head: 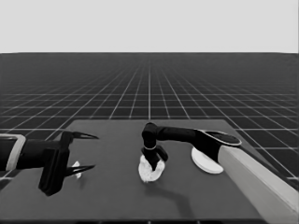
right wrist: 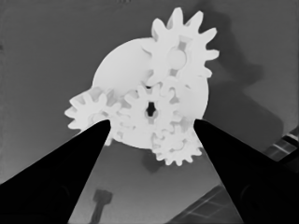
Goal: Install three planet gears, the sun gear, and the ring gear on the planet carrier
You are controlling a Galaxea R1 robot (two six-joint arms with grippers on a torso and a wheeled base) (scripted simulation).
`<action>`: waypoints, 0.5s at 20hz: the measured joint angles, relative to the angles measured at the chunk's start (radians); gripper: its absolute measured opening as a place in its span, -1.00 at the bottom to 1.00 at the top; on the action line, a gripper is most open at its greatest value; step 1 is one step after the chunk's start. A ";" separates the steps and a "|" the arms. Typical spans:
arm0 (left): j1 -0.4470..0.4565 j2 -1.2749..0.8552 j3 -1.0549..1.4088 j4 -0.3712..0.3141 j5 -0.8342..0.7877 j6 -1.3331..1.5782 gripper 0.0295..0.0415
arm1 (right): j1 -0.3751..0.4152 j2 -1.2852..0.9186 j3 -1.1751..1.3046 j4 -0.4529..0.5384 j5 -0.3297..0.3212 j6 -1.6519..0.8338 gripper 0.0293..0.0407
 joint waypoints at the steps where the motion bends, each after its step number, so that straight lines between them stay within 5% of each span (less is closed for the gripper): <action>1: 0.000 0.000 0.000 0.000 0.000 0.000 0.49 | 0.049 -0.009 0.039 0.043 -0.026 -0.393 0.75; 4: 0.000 0.000 0.000 0.000 0.000 0.000 0.49 | 0.121 -0.015 0.069 0.099 -0.040 -0.875 0.64; 10: 0.000 0.000 0.000 0.000 0.000 0.000 0.49 | 0.136 -0.017 0.072 0.115 -0.038 -0.997 0.61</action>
